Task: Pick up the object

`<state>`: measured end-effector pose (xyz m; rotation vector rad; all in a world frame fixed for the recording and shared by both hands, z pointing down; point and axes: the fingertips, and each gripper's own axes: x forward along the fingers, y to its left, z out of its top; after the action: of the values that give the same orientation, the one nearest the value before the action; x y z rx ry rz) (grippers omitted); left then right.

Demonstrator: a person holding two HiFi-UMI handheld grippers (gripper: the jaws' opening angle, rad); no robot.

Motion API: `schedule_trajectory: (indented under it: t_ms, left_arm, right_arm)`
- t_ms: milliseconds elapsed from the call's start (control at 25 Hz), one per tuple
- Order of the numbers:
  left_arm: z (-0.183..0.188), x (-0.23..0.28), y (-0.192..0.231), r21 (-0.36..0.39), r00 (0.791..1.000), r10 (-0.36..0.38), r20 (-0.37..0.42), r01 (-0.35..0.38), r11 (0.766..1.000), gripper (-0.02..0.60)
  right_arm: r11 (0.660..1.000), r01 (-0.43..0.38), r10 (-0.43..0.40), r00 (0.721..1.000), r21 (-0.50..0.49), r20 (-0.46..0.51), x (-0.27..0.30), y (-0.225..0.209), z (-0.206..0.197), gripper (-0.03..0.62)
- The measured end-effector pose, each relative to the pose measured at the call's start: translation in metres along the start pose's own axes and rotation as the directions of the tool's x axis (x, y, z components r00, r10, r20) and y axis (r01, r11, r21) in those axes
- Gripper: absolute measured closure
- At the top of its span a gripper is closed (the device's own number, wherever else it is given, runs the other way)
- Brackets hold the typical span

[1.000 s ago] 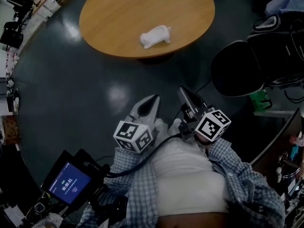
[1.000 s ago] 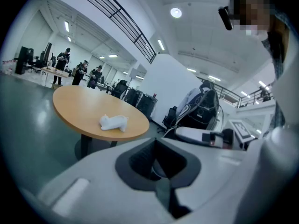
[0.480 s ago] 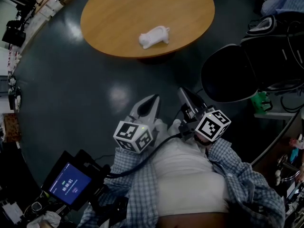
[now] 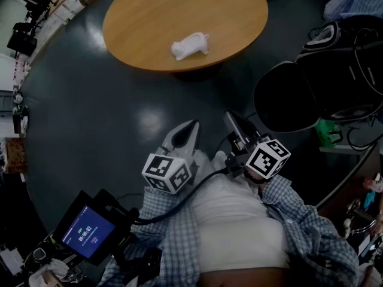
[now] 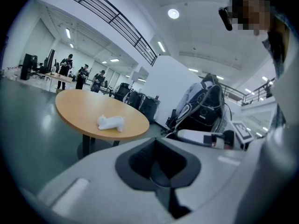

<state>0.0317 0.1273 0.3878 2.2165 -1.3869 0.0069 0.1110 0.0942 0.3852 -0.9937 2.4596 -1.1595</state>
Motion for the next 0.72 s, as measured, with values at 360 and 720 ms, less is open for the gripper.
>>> schedule_trajectory:
  t_ms: [360, 720]
  left_arm:
    - [0.007, 0.004, 0.003, 0.003, 1.000, 0.013, 0.016, -0.013, 1.000, 0.578]
    - [0.009, 0.010, 0.010, 0.005, 1.000, 0.009, 0.015, -0.009, 1.000, 0.578]
  right_arm:
    - [1.000, -0.003, 0.003, 1.000, 0.031, -0.001, 0.007, -0.005, 0.005, 0.588]
    - [1.000, 0.003, -0.003, 1.000, 0.025, -0.012, 0.014, -0.007, 0.003, 0.588]
